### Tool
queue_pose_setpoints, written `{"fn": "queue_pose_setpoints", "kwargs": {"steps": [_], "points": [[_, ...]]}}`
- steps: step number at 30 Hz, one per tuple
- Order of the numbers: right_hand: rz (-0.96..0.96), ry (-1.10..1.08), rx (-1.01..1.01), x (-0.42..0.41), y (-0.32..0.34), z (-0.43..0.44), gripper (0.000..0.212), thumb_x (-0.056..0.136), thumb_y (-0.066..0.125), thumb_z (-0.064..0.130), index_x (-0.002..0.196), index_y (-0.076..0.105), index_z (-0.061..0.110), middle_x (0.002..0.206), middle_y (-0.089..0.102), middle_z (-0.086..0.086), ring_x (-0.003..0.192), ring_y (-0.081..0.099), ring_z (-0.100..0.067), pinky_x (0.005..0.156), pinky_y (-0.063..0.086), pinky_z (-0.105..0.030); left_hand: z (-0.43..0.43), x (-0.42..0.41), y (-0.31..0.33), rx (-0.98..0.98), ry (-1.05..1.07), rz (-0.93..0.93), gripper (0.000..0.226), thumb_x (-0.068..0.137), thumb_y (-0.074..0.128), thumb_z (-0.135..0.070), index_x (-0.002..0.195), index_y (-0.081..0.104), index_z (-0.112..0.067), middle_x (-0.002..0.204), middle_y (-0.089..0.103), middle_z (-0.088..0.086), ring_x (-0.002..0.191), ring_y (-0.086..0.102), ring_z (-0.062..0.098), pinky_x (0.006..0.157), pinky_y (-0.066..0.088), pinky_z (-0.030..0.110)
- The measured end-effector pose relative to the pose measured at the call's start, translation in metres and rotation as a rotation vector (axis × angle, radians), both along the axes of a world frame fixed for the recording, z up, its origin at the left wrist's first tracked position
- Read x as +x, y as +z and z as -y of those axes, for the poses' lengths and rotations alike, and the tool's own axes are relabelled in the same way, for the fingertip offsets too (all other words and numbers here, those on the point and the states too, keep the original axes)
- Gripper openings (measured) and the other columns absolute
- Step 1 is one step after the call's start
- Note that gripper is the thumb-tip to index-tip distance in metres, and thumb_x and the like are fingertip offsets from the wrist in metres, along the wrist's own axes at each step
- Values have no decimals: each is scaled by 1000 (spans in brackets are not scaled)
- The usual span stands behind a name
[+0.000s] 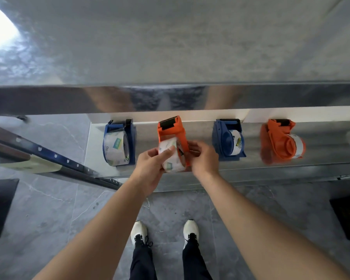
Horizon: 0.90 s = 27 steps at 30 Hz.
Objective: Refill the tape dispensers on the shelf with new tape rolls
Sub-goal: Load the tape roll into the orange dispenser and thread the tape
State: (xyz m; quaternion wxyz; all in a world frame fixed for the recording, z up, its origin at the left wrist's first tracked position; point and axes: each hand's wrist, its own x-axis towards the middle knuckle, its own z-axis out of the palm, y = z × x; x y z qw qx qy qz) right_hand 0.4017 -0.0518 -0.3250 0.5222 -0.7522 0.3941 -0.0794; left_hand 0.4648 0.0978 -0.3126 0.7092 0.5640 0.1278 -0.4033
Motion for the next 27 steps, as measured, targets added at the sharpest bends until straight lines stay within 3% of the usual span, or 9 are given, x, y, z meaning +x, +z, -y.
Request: {"fn": "queue_pose_setpoints", "kwargs": {"steps": [3, 7, 9, 12, 15, 20, 23, 27], "points": [[1, 48, 98, -2, -8, -4, 13, 99, 66, 10, 105, 75, 18, 98, 77, 8, 81, 72, -1, 74, 61, -19, 0, 1, 2, 95, -62, 97, 35, 91, 81, -16, 121, 71, -1, 112, 80, 18, 114, 73, 44, 103, 56, 58], [-49, 139, -17, -1, -5, -1, 16, 97, 70, 26, 113, 73, 25, 91, 66, 22, 78, 58, 12, 60, 47, -5, 0, 3, 2, 177, -118, 178, 28, 89, 84, -17, 113, 75, -7, 104, 82, 10, 106, 77, 35, 104, 56, 61], [10, 120, -84, 3, 2, 3, 13, 99, 68, 30, 110, 74, 25, 91, 66, 20, 81, 59, 10, 64, 45, -3, 2, 2, 3, 189, -131, 194, 23, 90, 84, -16, 110, 76, -8, 102, 83, 9, 103, 78, 34, 103, 57, 60], [55, 156, -247, 15, 11, 10, 19, 94, 72, 38, 103, 77, 22, 98, 70, 9, 87, 63, -1, 76, 47, -13, 4, 2, 3, 205, -133, 204, 25, 89, 85, -19, 111, 77, -8, 103, 83, 9, 102, 78, 33, 101, 58, 59], [23, 250, -362, 30, 19, 14, 21, 88, 77, 43, 100, 80, 25, 96, 65, 5, 83, 60, -7, 73, 47, -21, 3, 0, 2, 198, -140, 206, 27, 89, 85, -19, 113, 76, -9, 104, 82, 9, 105, 77, 35, 98, 58, 54], [-158, 468, -522, 53, 31, 12, 26, 88, 77, 46, 103, 80, 25, 104, 51, 3, 92, 53, -13, 74, 40, -28, 0, -3, 0, 198, -150, 227, 26, 90, 84, -17, 112, 75, -9, 103, 82, 8, 96, 79, 26, 90, 60, 44], [-207, 559, -665, 61, 38, 6, 22, 92, 73, 43, 103, 79, 25, 107, 53, 0, 93, 59, -20, 76, 48, -34, -2, -3, -2, 200, -164, 237, 28, 90, 85, -19, 114, 74, -9, 104, 82, 8, 100, 79, 29, 89, 63, 42], [-198, 556, -839, 65, 40, 5, 22, 95, 69, 37, 105, 79, 21, 108, 57, -4, 91, 61, -24, 80, 53, -37, -6, -9, -5, 188, -179, 267, 32, 90, 84, -16, 118, 71, -6, 109, 81, 10, 101, 79, 27, 77, 60, 27]]}}
